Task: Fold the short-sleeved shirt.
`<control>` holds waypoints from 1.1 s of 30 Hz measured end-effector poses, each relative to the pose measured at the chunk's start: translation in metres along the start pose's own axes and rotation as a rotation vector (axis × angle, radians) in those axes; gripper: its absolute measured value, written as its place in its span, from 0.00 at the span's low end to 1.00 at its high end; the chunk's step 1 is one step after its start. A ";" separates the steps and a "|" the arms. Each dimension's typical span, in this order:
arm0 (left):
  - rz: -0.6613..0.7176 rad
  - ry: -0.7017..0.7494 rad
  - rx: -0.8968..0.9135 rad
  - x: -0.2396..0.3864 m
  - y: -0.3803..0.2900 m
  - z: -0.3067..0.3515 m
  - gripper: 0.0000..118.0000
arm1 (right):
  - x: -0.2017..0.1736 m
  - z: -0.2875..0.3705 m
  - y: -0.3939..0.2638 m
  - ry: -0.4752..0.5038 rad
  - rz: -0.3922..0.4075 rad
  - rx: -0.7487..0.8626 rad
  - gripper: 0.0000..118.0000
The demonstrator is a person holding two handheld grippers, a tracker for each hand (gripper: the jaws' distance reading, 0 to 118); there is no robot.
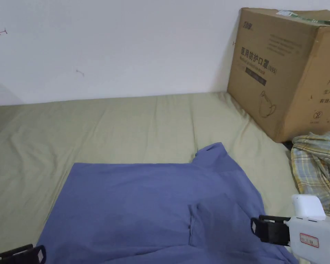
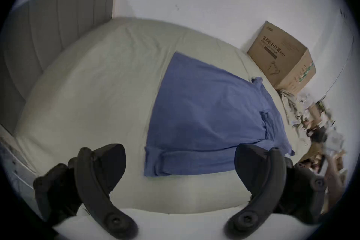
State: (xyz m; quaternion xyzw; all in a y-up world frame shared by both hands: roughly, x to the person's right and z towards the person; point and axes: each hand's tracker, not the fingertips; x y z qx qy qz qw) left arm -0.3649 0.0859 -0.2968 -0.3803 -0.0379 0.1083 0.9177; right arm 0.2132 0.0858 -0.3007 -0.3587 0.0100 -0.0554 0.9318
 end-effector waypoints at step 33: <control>-0.131 0.110 -0.423 -0.022 -0.002 -0.098 0.04 | -0.002 -0.014 0.000 0.054 -0.082 -0.095 0.00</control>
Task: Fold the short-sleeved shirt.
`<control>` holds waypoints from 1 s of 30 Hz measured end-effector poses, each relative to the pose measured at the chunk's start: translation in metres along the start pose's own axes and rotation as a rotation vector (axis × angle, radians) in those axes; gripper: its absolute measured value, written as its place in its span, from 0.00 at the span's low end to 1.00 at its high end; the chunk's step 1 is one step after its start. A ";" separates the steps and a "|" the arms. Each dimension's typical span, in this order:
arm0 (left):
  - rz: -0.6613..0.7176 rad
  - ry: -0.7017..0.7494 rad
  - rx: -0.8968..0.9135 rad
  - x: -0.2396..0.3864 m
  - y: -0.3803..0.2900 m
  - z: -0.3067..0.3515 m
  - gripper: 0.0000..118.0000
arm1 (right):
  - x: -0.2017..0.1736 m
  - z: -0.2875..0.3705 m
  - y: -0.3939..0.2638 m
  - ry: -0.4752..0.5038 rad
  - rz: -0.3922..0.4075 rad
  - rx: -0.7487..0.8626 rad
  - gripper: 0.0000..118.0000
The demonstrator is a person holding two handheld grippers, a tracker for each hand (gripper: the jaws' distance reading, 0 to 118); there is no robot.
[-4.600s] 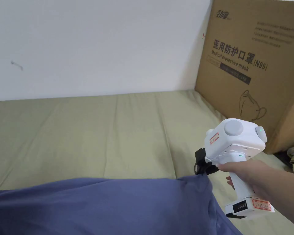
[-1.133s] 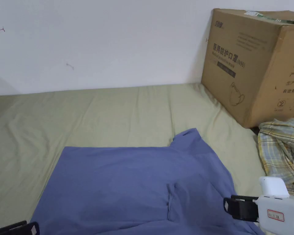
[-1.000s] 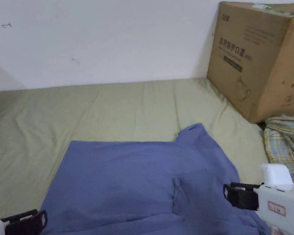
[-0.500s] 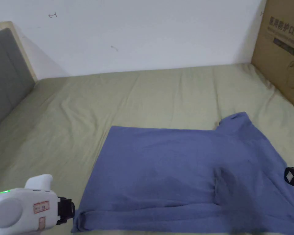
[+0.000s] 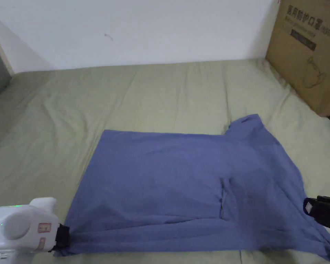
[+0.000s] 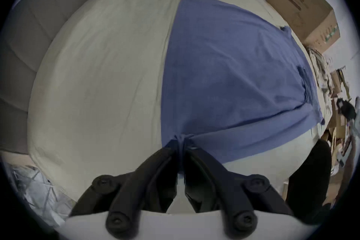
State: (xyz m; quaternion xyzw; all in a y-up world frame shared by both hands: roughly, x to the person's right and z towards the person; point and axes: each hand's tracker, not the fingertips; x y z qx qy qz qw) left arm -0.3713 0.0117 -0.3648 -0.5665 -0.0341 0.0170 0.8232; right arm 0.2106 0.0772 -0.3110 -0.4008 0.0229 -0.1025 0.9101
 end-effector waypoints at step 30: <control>0.076 -0.052 0.244 0.025 -0.034 0.089 0.04 | 0.059 -0.051 -0.005 -0.057 0.232 -0.234 0.01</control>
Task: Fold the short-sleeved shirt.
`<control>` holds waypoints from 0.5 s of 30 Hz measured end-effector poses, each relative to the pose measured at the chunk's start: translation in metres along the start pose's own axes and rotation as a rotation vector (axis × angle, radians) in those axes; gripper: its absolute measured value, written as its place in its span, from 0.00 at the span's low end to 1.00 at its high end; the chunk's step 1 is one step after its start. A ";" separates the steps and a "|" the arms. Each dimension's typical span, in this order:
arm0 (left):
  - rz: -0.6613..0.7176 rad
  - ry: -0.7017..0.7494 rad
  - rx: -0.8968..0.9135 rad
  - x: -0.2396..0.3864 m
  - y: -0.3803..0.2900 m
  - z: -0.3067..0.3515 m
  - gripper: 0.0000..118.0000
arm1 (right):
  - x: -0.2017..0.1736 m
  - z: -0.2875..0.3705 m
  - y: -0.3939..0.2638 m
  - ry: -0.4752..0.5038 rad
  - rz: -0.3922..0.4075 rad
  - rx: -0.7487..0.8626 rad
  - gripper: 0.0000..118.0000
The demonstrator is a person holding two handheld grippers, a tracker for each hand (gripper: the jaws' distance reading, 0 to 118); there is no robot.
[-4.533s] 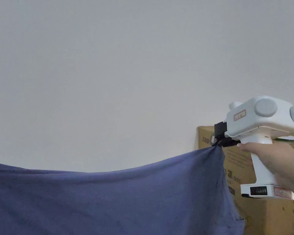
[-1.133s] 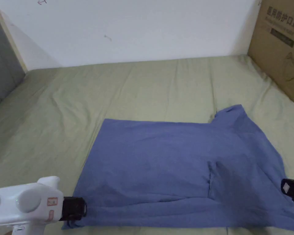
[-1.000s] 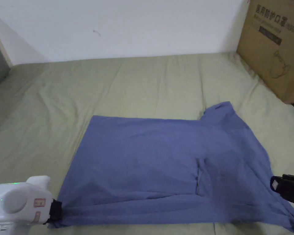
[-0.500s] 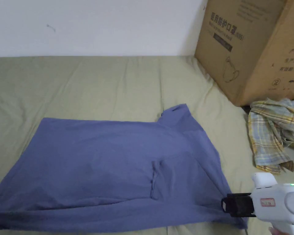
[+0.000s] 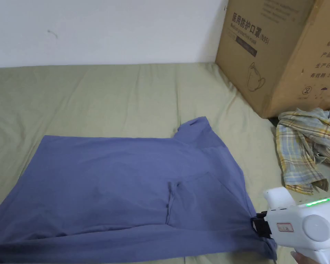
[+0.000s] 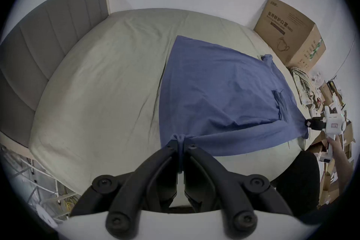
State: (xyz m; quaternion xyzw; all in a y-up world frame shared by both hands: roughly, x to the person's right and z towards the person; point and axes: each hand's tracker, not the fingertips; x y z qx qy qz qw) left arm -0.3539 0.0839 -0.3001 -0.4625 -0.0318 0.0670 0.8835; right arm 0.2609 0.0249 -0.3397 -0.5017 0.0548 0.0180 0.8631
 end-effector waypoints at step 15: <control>0.069 -0.056 0.149 -0.003 0.027 0.022 0.04 | 0.029 0.087 0.011 0.126 -0.240 0.255 0.01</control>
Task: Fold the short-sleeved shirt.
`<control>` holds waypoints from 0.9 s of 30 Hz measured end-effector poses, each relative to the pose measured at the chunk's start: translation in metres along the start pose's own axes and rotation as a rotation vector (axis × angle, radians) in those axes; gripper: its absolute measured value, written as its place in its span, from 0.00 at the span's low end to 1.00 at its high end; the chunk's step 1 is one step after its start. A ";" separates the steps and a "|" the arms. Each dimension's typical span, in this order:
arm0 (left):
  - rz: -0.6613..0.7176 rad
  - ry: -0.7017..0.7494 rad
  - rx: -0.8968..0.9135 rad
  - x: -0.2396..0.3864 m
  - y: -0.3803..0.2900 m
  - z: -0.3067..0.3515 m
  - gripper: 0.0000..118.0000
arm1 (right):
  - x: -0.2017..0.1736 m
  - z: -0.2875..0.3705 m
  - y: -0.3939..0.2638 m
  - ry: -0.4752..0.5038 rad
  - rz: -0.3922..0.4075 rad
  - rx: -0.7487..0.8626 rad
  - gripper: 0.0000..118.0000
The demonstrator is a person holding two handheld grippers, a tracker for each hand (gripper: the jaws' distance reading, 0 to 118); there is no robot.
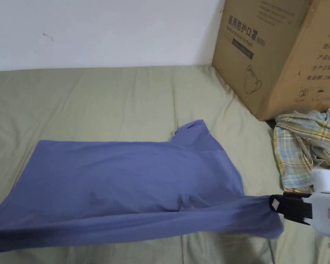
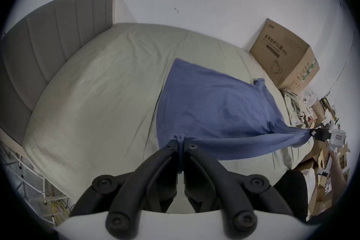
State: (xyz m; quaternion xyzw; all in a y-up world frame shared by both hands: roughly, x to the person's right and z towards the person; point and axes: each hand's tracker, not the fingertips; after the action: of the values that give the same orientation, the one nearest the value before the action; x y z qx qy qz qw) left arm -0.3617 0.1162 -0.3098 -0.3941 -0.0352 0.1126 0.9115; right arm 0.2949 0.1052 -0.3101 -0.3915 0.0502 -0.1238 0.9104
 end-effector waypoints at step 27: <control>-0.137 0.091 -0.220 0.001 0.124 -0.240 0.93 | 0.008 -0.209 0.086 -0.229 -0.005 -0.217 0.81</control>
State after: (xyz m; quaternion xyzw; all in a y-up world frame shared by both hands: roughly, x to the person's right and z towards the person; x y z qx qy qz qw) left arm -0.3461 0.0288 -0.5647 -0.4929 -0.0326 0.0275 0.8691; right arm 0.2795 0.0133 -0.5165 -0.4991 -0.0420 -0.0746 0.8623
